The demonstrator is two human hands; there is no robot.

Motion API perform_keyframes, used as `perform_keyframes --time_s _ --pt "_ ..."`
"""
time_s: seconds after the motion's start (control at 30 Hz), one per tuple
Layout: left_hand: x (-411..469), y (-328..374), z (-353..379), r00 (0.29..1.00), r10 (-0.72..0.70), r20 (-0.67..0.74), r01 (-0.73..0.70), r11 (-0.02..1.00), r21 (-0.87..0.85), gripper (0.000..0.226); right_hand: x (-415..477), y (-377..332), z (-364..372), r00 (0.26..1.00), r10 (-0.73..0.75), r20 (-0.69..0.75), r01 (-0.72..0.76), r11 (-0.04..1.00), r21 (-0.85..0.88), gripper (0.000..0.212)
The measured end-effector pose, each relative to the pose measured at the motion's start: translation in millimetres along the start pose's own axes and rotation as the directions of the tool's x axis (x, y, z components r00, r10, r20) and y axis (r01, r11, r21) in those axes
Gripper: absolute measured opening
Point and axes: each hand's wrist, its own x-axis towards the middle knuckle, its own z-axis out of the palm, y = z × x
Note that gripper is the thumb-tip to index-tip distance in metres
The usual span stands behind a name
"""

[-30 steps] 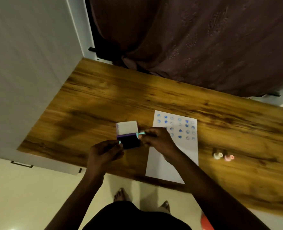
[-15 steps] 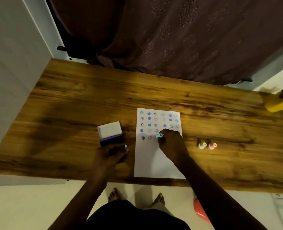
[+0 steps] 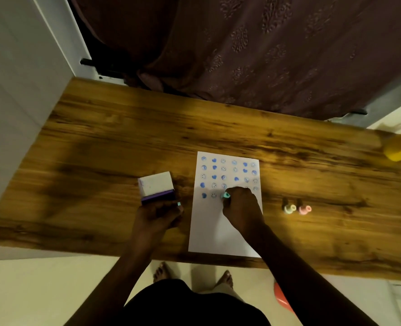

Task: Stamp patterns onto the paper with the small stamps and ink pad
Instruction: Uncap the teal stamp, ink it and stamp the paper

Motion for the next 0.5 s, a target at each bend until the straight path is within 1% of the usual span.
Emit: perform_keyframes --time_s 0.07,0.23,0.37,0.43,0.47,0.5 --pt "1 2 3 1.0 0.013 0.006 -0.013 1.0 -0.012 0.038 0 -2 0 1.0 0.004 0.002 -0.004 1.0 -0.013 0.039" --pt "-4 8 12 0.997 0.058 0.045 -0.057 0.998 -0.027 0.038 3 -3 -5 1.0 0.023 0.006 -0.023 0.999 -0.039 0.037" --pt "-6 13 17 0.996 0.076 0.052 -0.075 0.997 -0.008 0.027 12 3 -14 0.999 0.003 0.049 -0.002 1.0 -0.025 0.035" --pt "-8 16 20 0.994 0.083 0.07 -0.083 0.997 -0.003 0.031 16 10 -26 0.997 0.024 0.068 -0.03 0.996 0.084 0.031" --pt "-9 18 23 0.992 0.091 0.089 -0.092 0.996 0.002 0.035 17 14 -33 0.997 0.062 0.055 -0.072 0.979 0.192 0.029" --pt "-11 19 25 0.989 0.099 0.108 -0.1 0.995 0.009 0.039 17 19 -41 0.99 0.134 0.052 -0.143 0.916 0.374 0.027"
